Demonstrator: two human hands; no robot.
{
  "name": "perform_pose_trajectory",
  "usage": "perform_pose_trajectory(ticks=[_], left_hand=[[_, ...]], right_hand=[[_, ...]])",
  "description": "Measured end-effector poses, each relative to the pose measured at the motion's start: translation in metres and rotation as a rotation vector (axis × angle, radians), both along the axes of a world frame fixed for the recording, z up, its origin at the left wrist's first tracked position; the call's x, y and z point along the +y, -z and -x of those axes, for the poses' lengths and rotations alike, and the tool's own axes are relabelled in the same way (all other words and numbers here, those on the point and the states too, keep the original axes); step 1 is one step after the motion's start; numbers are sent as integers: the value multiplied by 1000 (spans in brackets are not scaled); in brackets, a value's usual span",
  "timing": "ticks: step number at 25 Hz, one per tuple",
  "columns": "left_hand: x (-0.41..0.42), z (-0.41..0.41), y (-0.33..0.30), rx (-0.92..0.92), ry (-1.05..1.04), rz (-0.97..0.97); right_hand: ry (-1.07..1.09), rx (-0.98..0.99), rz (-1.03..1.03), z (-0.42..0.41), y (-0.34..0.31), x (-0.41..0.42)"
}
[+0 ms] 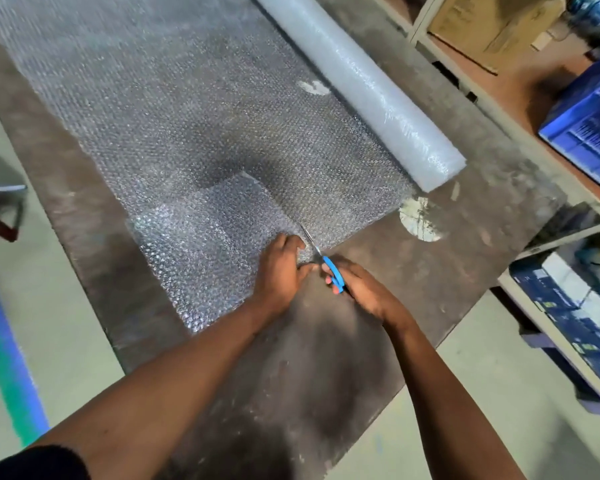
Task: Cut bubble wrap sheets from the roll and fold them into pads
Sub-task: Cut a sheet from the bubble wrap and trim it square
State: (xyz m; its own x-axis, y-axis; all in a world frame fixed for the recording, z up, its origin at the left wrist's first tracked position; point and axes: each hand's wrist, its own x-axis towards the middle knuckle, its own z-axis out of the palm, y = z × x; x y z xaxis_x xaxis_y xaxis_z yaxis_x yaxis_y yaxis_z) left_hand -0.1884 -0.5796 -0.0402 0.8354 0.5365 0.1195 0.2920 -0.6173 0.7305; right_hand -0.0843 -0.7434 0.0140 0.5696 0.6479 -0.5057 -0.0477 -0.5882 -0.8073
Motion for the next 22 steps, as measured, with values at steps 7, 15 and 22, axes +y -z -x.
perform_pose_trajectory(ticks=[7, 15, 22], left_hand=[[8, -8, 9, 105, 121, -394], [0, -3, 7, 42, 30, -488], [-8, 2, 12, 5, -20, -445]], right_hand=[[139, 506, -38, -23, 3, -31], [-14, 575, -105, -27, 14, -51], [0, 461, 73, -19, 27, -45]])
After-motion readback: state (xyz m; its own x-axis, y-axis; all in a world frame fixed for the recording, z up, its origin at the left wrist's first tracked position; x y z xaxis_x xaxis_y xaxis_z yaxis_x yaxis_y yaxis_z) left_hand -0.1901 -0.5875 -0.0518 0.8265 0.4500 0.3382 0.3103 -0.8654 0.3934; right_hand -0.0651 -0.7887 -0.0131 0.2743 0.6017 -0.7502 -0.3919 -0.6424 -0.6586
